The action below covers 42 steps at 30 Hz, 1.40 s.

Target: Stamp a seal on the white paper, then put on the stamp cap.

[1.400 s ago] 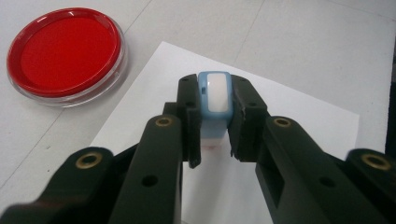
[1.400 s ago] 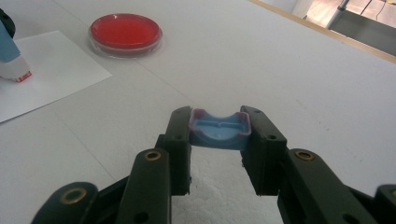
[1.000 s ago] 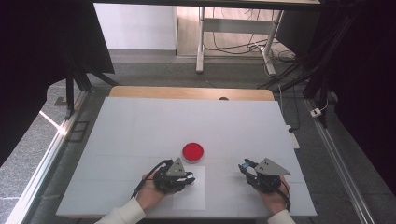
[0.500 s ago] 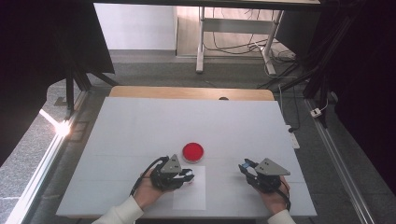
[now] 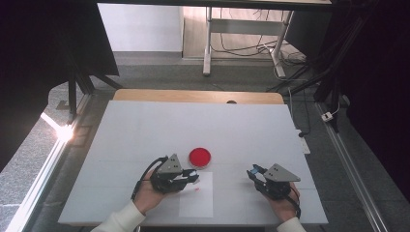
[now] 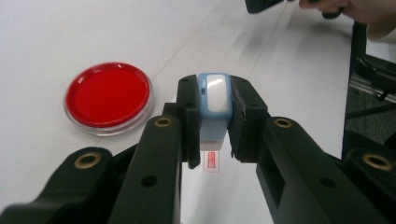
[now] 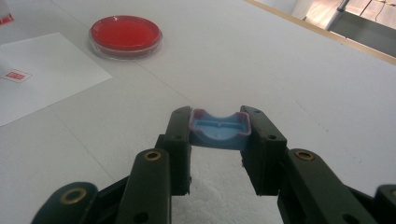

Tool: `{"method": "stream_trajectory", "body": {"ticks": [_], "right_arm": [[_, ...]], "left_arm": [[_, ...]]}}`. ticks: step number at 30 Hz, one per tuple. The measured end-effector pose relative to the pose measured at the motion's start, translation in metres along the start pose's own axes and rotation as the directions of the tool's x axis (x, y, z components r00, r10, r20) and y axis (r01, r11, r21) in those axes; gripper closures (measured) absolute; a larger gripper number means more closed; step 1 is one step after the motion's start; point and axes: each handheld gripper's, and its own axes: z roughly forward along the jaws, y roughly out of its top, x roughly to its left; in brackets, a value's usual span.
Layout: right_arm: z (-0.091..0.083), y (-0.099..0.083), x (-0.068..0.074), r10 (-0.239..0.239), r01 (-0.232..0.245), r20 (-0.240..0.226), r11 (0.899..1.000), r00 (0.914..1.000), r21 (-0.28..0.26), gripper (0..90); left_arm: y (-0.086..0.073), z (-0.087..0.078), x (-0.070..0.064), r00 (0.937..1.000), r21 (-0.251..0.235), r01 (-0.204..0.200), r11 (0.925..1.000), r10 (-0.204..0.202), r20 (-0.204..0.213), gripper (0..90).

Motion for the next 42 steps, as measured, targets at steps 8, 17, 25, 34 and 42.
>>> {"method": "stream_trajectory", "body": {"ticks": [8, 17, 25, 34, 42], "right_arm": [[0.000, 0.000, 0.000, -0.003, 0.003, 0.006, 1.000, 1.0000, 0.001, 64.3], [0.001, 0.000, 0.000, -0.002, 0.002, 0.001, 1.000, 1.0000, -0.001, 64.3], [0.002, 0.000, 0.001, -0.005, 0.005, 0.001, 1.000, 1.0000, 0.002, 64.3], [0.002, 0.000, 0.002, -0.006, 0.006, -0.001, 1.000, 1.0000, -0.002, 64.3], [0.003, 0.002, 0.004, -0.014, 0.014, -0.008, 1.000, 0.9999, -0.007, 64.3]], "left_arm": [[0.007, -0.018, 0.008, 0.9977, -0.083, 0.067, 0.9943, -0.067, 0.011, 75.9], [0.017, -0.038, 0.018, 0.9931, -0.141, 0.114, 0.9834, -0.117, -0.012, 75.8], [0.017, -0.037, 0.020, 0.9925, -0.164, 0.119, 0.9793, -0.122, -0.009, 75.8], [0.016, -0.031, 0.019, 0.9928, -0.153, 0.113, 0.9818, -0.118, -0.023, 75.7], [0.016, -0.030, 0.020, 0.9924, -0.152, 0.115, 0.9816, -0.120, -0.024, 75.7]]}}
